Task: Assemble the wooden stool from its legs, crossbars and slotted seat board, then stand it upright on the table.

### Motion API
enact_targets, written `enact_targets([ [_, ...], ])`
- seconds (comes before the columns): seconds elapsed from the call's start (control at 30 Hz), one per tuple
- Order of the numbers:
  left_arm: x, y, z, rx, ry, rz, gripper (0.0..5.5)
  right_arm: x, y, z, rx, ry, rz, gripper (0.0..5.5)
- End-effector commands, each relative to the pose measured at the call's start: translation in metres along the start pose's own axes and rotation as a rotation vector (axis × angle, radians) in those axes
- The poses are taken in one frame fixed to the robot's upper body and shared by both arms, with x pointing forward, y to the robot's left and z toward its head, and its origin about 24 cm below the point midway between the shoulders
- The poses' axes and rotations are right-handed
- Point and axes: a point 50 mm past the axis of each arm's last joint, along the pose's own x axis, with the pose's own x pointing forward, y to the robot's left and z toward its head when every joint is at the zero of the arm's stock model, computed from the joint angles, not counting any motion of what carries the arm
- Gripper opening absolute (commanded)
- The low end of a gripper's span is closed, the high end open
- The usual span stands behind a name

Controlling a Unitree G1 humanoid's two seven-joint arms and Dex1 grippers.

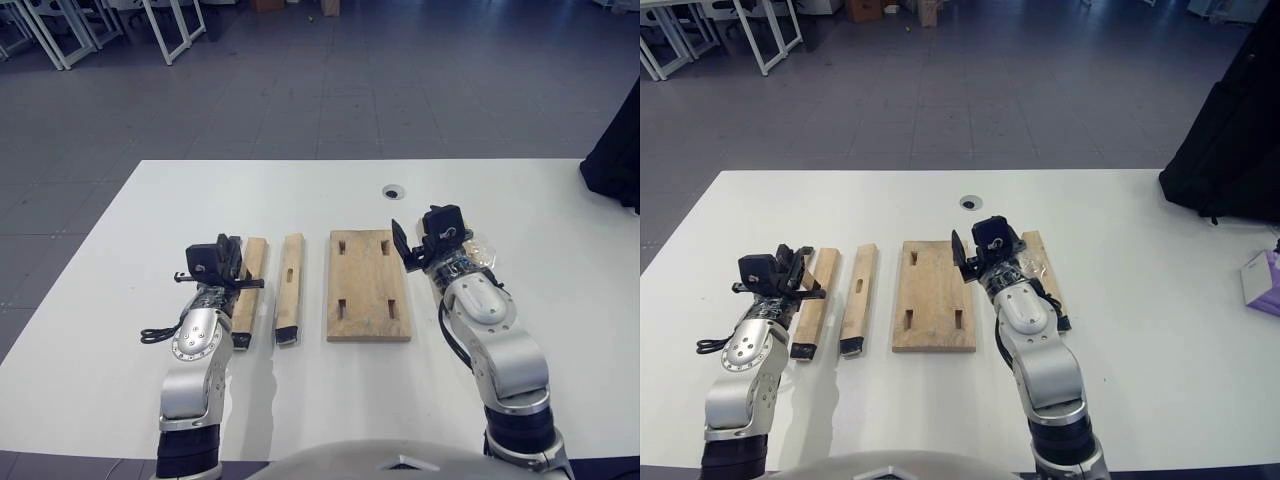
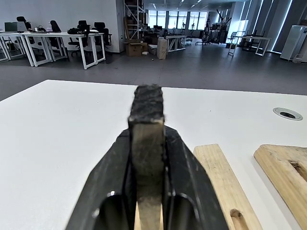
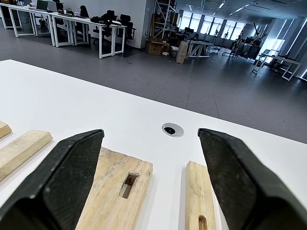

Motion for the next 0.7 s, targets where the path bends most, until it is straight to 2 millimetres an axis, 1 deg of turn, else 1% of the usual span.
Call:
enact_targets([
  [0.03,-0.011,0.002,-0.036,-0.028,0.202,0.019,0.43,0.004,-0.004,0.005,-0.019,-0.002,0.0,3.61],
  [0.1,-0.005,-0.003,-0.022,-0.046,0.146,-0.006,0.43,0.004,-0.005,0.006,-0.018,-0.006,-0.005,3.61],
  [0.23,0.005,-0.014,0.011,-0.044,0.01,-0.035,0.43,0.004,-0.006,0.006,-0.018,-0.008,-0.01,3.61],
  [0.3,0.007,-0.016,0.018,-0.039,-0.012,-0.036,0.43,0.004,-0.006,0.006,-0.019,-0.008,-0.012,3.61],
  [0.37,0.007,-0.016,0.019,-0.03,-0.013,-0.031,0.43,0.004,-0.005,0.006,-0.02,-0.008,-0.011,3.61],
  [0.4,0.006,-0.015,0.019,-0.026,-0.011,-0.028,0.79,0.004,-0.005,0.006,-0.021,-0.008,-0.009,3.61],
  [0.43,0.006,-0.015,0.018,-0.025,-0.007,-0.024,1.02,0.005,-0.005,0.006,-0.022,-0.007,-0.008,3.61],
  [0.5,0.005,-0.014,0.02,-0.023,-0.012,-0.016,1.25,0.005,-0.005,0.006,-0.022,-0.006,-0.007,3.61],
  [0.57,0.008,-0.013,0.028,-0.016,-0.03,-0.016,1.57,0.005,-0.005,0.006,-0.021,-0.006,-0.011,3.61],
  [0.7,0.02,-0.014,0.062,-0.017,-0.121,-0.022,2.17,0.005,-0.006,0.006,-0.018,-0.007,-0.024,3.61],
])
